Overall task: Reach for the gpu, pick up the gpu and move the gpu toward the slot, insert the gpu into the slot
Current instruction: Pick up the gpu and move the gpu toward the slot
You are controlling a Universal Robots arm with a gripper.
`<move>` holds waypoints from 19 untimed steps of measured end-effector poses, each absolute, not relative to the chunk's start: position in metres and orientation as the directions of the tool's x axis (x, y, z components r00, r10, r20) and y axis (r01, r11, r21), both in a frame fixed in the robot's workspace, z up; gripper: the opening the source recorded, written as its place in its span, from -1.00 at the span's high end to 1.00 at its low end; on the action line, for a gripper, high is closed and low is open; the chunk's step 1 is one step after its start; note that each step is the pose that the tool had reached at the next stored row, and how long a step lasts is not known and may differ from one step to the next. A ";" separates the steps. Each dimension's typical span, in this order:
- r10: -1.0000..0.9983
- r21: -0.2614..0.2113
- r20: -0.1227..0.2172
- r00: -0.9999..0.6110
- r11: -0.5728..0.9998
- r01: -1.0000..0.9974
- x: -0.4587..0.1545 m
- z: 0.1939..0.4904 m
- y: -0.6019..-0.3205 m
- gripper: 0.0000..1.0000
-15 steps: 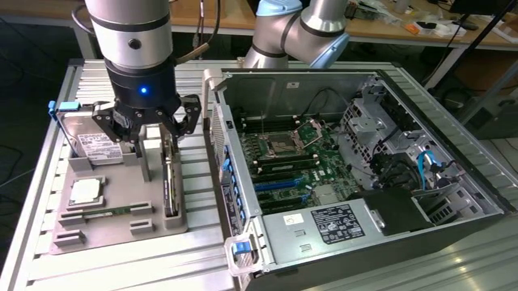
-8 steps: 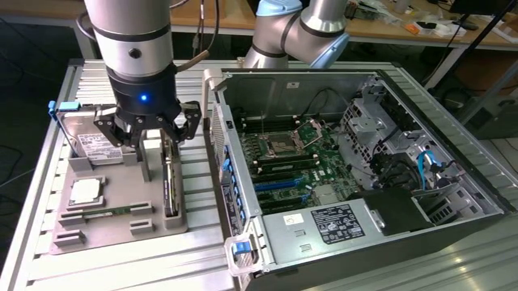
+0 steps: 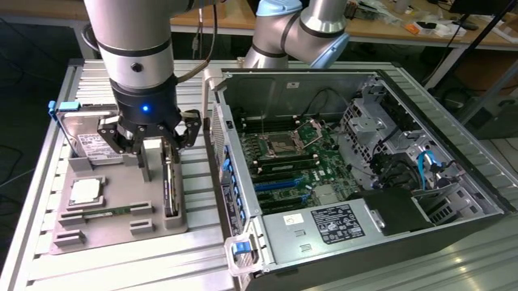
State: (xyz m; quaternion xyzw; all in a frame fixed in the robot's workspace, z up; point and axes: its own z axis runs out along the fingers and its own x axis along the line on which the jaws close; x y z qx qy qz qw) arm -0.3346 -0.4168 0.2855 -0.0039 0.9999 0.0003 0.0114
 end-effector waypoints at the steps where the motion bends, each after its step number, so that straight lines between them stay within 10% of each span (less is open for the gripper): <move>1: -0.006 0.000 -0.023 -1.000 1.000 -0.006 -0.335 0.284 -0.417 -0.20; 19: 0.030 -0.018 -0.023 -0.999 0.999 0.031 -0.327 0.262 -0.418 -0.20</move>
